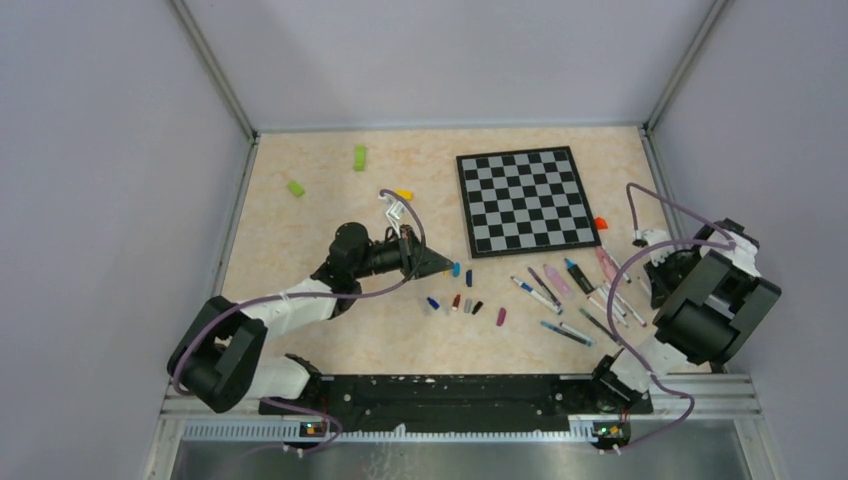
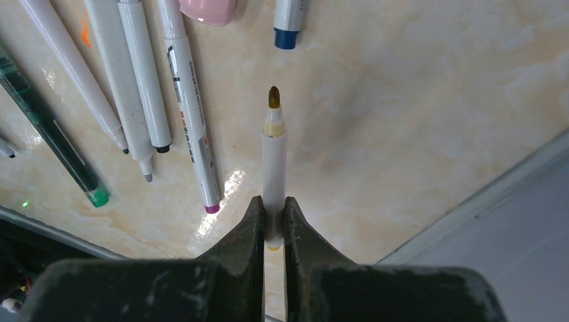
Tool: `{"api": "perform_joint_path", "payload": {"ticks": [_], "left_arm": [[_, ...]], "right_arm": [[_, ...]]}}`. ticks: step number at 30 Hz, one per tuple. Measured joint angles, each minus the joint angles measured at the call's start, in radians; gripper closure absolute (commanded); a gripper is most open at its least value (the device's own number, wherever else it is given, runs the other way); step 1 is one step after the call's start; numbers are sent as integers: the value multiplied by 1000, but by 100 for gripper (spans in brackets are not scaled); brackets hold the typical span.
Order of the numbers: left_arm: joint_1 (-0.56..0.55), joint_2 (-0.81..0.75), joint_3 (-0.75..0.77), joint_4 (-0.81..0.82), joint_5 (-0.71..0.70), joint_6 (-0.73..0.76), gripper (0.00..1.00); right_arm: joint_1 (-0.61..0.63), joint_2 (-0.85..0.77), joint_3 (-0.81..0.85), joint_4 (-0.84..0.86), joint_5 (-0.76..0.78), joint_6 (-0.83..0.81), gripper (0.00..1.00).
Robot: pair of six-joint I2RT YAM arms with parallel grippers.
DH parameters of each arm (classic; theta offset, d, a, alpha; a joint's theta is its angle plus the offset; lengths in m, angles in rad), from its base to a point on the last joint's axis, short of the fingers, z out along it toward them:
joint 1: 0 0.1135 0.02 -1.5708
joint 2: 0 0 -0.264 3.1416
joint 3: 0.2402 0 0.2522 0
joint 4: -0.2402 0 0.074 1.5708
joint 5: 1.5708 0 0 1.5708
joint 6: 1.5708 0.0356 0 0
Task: Open the pen caps
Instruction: Place the pen at the center of the board.
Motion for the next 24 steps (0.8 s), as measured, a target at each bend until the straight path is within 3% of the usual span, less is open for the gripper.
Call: {"api": "perform_joint_path", "payload": {"ticks": [6,15,24], "left_arm": [[-43,-55,63,-190,-60,25,100],[-139,-64,138,-332,-137,66,100],[-201,-64,167,-409,-177,113,100]], "right_arm": [[0,33,-58,39,0,-40,88],[0,31,-85,22,-10,-72,64],[0,16,-81,2,-64,-67,62]]}}
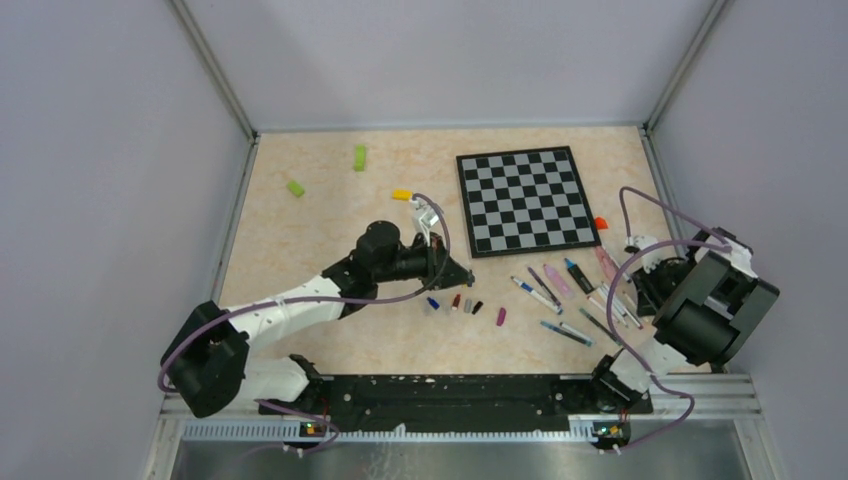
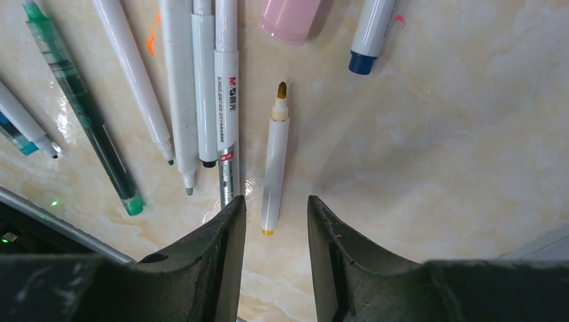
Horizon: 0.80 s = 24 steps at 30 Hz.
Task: Open the pen caps
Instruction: Place the pen at the center of the board, then place the pen cap at the center of the board.
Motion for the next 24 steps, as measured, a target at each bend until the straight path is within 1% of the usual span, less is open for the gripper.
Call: {"api": "perform_joint_path", "payload": {"ticks": [5,10,14,17,24], "left_arm": [[-62,10,13,-50,-72,32,100],[-158,96,71,-124,-204,78,100],[-223,218,164,-190,-304,97,100],[-266,338,266,-266,-378,103,99],[-335,560,447,-413,-452,71,96]], "right_arm": [[0,-33,22,-16,-40,11,62],[0,-77,38,-24,-90,31,62],[0,-103,49,-32,-151,68,62],[0,-126,53,-35,-212,106,62],[0,-232,52,-34,-376,214,62]]}}
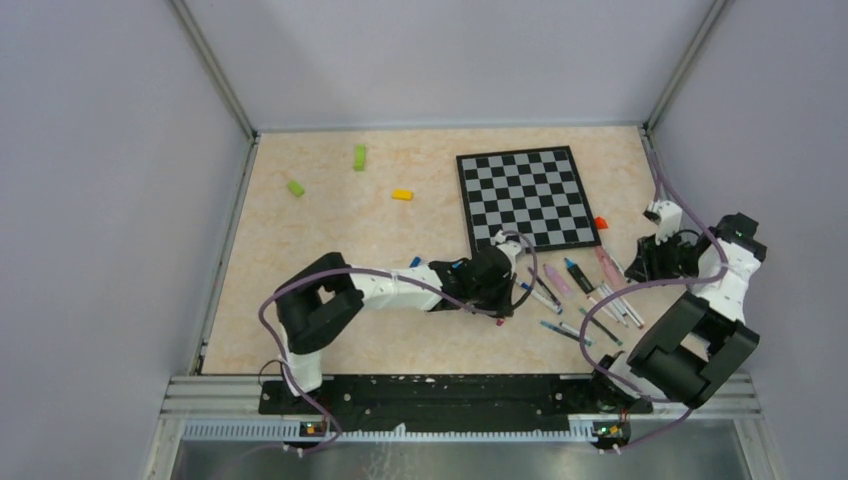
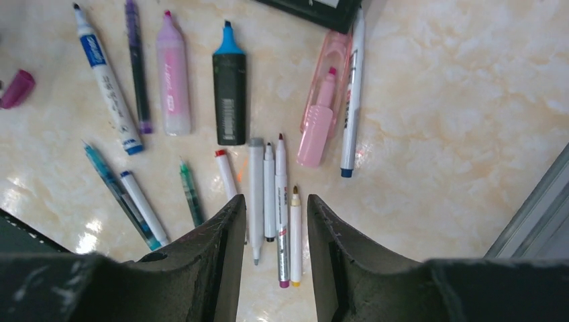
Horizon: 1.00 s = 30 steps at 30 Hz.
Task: Open the pen caps
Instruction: Place the pen cap at the center of the board.
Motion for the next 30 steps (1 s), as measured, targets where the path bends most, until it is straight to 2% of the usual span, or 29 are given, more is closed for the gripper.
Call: {"api": "perform_joint_path", "payload": {"ticks": [6,12,20,23,30], "left_arm": [[-24,119,117,-84,-10,-2,90],[-28,167,171,-119,-2,-5,68],[-28,167,192,-139,2,1,47],[-28,129,179,-130,-3,11,42],[-26,-102,153,-113,-84,66,41]], "right_arm": [[0,-100,-5,0,-112,55,62],[0,-114,-36,-13,-167,72,62],[0,-127,-40,-61,-205,75,61],[0,-142,-39,-83,-222,76,56],[0,-217,-5,-99,-247,115,51]]}}
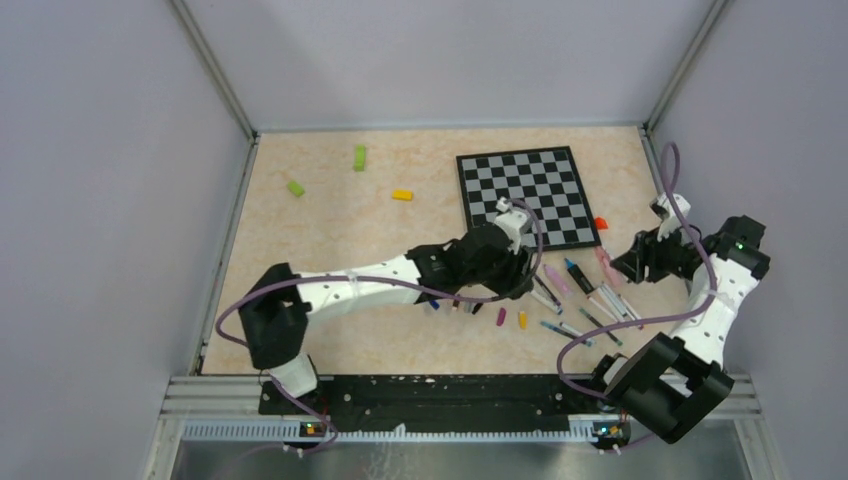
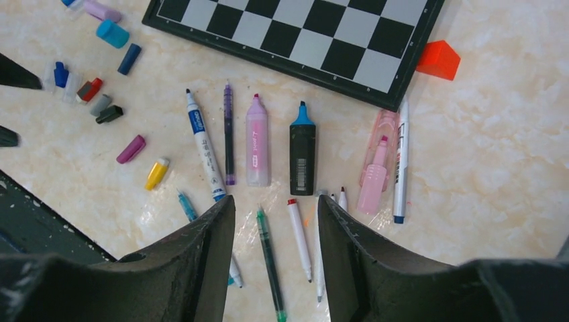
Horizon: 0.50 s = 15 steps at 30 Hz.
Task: Open the pen caps
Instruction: Place the pen cap at the center of the board, then reset both arms
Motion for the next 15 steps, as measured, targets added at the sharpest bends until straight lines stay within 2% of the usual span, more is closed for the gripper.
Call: {"api": "perform_joint_path", "payload": {"ticks": [1,5,6,8,9,12,15], "left_arm": [[1,-38,-2,4,-23,20,38],[11,-221,-76,47,-124,127,3],[19,-287,-116,67,-151,160,1],[51,-411,-187,99,-176,214,1],[88,-478,-217,108,-171,233,1],[284,-634,-237,108,-124,251,1],[495,-700,-180,50,-84,253,1]], "right_arm": [[0,-8,10,0,-5,12,51],[0,-23,57,14,-31,129,49],[0,-29,71,33,-39,188,49],[0,-50,89,93,-50,319,36],[0,-71,92,142,-51,402,14],[0,-129,116,235,-55,566,10],[0,-182,172,325,-62,711,9]]}}
